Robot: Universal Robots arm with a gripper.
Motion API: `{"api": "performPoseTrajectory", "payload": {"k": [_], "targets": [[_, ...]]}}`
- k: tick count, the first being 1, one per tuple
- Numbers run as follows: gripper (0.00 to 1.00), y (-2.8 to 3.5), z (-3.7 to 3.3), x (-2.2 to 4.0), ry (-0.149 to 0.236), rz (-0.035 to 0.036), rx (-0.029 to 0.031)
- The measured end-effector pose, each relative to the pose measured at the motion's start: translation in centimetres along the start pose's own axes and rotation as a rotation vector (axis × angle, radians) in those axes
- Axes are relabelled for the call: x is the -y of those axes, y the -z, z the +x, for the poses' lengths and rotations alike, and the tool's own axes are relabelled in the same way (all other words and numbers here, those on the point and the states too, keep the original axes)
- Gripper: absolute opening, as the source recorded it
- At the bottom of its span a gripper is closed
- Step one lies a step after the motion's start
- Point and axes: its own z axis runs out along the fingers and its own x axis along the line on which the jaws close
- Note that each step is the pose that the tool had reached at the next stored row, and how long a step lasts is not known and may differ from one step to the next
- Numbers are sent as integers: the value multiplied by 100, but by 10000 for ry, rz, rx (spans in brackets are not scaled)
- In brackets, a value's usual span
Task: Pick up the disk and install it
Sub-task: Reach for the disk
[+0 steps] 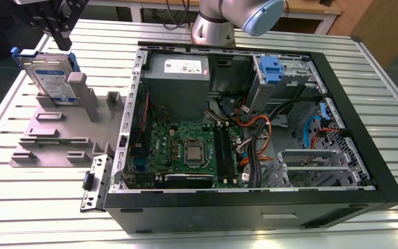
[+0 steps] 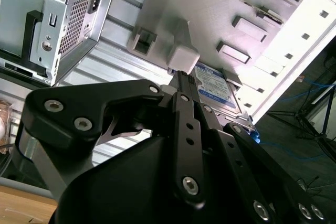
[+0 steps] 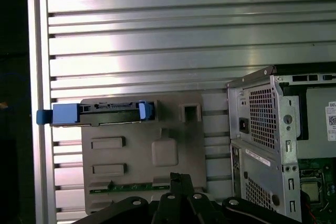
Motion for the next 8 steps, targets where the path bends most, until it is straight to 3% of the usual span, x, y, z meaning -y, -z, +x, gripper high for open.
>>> {"api": "performPoseTrajectory", "payload": {"k": [8], "targets": [[11,1,58,4,0,0,1]]}}
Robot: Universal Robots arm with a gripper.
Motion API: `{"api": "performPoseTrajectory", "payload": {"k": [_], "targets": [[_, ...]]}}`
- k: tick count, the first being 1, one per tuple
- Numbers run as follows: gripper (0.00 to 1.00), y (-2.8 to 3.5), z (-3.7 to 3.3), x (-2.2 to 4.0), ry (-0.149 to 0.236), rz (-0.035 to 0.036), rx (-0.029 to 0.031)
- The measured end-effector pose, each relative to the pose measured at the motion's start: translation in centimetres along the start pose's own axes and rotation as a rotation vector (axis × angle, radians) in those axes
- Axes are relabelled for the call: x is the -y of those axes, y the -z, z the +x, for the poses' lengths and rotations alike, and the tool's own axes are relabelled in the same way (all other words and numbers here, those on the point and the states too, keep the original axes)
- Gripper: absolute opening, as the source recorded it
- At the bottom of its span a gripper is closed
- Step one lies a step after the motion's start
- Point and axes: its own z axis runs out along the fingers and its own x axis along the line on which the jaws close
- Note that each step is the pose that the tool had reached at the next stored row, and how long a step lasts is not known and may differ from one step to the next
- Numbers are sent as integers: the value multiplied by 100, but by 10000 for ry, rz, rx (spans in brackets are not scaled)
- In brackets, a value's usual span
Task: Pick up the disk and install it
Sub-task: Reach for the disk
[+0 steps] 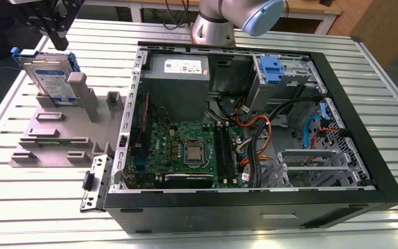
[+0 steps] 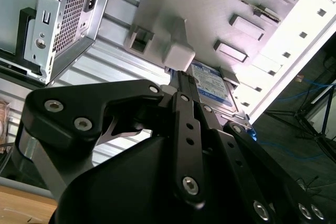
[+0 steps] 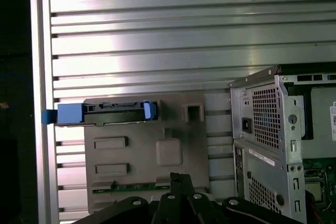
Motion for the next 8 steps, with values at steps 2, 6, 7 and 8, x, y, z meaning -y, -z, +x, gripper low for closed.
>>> {"api": "performPoseTrajectory", "payload": {"k": [2,6,7,8], "targets": [[11,1,19,1,0,1,-1],[11,1,42,3,0,0,0],[11,1,43,3,1,0,0],[11,1,44,3,0,1,-1]]}}
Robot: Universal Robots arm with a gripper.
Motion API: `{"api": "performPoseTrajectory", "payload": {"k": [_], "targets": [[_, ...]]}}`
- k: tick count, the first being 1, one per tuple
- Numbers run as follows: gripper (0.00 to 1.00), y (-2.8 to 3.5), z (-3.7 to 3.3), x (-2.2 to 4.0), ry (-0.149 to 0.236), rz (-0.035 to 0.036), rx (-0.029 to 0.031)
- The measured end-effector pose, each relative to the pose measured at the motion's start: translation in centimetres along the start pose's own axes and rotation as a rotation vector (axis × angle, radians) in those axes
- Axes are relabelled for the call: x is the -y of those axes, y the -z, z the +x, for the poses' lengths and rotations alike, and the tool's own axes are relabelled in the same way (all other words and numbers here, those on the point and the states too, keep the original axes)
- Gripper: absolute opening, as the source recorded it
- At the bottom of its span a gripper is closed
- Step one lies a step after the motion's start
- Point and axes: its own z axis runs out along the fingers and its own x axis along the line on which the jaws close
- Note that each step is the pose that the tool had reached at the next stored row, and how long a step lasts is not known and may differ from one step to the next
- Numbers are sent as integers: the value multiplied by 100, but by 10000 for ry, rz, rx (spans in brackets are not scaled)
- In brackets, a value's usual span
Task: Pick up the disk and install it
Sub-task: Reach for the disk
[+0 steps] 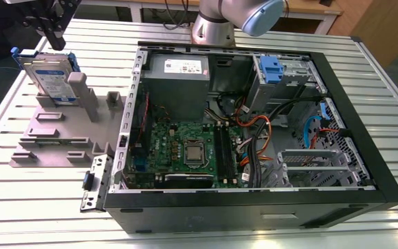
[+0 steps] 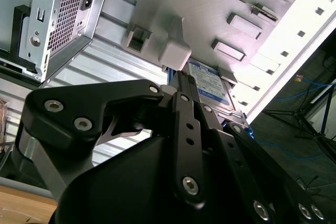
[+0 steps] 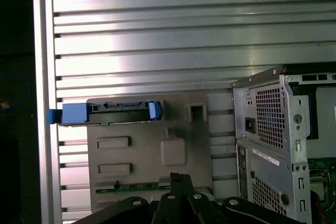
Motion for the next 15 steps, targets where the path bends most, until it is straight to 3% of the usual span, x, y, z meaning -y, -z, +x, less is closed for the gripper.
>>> {"api": "performPoseTrajectory", "payload": {"k": [12,15], "targets": [[11,0,4,0,-1,0,0],[11,0,33,3,0,0,0]]}}
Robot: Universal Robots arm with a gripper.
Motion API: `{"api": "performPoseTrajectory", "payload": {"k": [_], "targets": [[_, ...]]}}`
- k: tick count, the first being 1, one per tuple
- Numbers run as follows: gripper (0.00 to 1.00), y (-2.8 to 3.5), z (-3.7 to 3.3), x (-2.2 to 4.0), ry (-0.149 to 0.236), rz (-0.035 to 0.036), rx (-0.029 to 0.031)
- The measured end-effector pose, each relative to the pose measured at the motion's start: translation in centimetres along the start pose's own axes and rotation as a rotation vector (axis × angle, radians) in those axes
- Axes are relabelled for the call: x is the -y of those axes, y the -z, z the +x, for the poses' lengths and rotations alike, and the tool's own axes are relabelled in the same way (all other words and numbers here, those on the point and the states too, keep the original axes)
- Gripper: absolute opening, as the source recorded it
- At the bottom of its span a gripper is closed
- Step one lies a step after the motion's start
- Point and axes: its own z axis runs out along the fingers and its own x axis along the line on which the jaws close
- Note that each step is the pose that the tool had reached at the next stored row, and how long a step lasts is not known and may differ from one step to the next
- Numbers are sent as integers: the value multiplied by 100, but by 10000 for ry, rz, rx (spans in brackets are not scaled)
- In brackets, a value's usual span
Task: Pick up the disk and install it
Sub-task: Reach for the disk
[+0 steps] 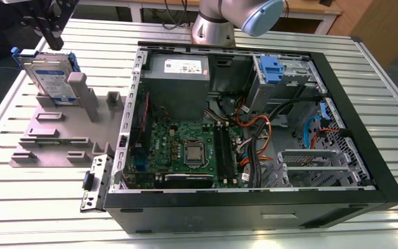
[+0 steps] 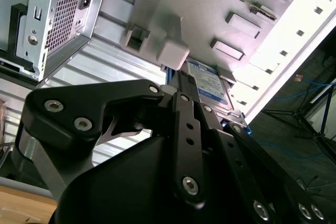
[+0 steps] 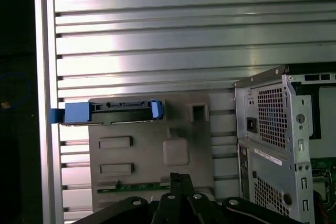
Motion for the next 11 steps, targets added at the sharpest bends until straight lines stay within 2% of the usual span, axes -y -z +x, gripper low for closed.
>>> {"api": "performPoseTrajectory", "payload": {"k": [11], "targets": [[11,1,45,3,-1,0,0]]}}
